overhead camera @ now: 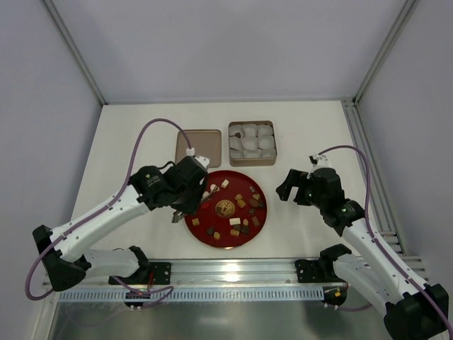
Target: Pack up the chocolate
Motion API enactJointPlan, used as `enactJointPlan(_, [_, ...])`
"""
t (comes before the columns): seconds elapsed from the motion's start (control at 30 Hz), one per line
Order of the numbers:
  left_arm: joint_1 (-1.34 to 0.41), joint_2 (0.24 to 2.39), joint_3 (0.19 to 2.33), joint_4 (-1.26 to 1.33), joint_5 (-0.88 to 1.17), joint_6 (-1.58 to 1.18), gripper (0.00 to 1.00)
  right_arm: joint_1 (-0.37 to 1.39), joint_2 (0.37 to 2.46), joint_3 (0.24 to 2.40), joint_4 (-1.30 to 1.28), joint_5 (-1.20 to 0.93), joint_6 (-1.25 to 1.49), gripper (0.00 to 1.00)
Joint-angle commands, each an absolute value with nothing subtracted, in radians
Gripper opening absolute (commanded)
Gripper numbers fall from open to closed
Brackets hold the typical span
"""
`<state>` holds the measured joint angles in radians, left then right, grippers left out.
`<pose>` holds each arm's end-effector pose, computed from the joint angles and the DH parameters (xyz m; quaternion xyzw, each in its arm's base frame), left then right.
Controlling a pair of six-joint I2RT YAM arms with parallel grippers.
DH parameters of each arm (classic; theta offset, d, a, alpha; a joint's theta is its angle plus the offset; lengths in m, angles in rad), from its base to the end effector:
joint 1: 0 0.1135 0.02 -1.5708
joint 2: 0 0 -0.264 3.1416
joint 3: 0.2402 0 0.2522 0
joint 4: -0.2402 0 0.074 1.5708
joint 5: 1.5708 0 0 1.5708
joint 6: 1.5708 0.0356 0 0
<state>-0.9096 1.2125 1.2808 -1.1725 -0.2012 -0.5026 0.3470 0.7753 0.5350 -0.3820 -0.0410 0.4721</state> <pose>0.1387 -0.1667 0.3401 0.1729 0.9527 -0.0749 0.2384 0.1619 0.0601 0.2344 0.0463 0.8883 0.1985 0.4116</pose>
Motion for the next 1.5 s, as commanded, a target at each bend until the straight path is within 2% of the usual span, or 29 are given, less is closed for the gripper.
enactJointPlan(0.0, [-0.946, 1.174, 1.224, -1.175, -0.169, -0.549, 0.42, 0.350, 0.765, 0.534, -0.342, -0.048, 0.462, 1.00])
enactJointPlan(0.7, [-1.022, 1.221, 1.123, -1.066, -0.120, -0.595, 0.44, 0.348, 0.762, 0.515, -0.344, -0.040, 0.465, 1.00])
enactJointPlan(1.03, [-1.022, 1.259, 1.111, -1.048, -0.124, -0.589, 0.41, 0.350, 0.750, 0.515, -0.356, -0.035, 0.462, 1.00])
enactJointPlan(1.27, [-1.023, 1.269, 1.115, -1.049, -0.121, -0.588, 0.33, 0.350, 0.746, 0.517, -0.356, -0.035, 0.462, 1.00])
enactJointPlan(1.47, [-1.023, 1.272, 1.135, -1.071, -0.138, -0.580, 0.22, 0.350, 0.747, 0.522, -0.357, -0.037, 0.462, 1.00])
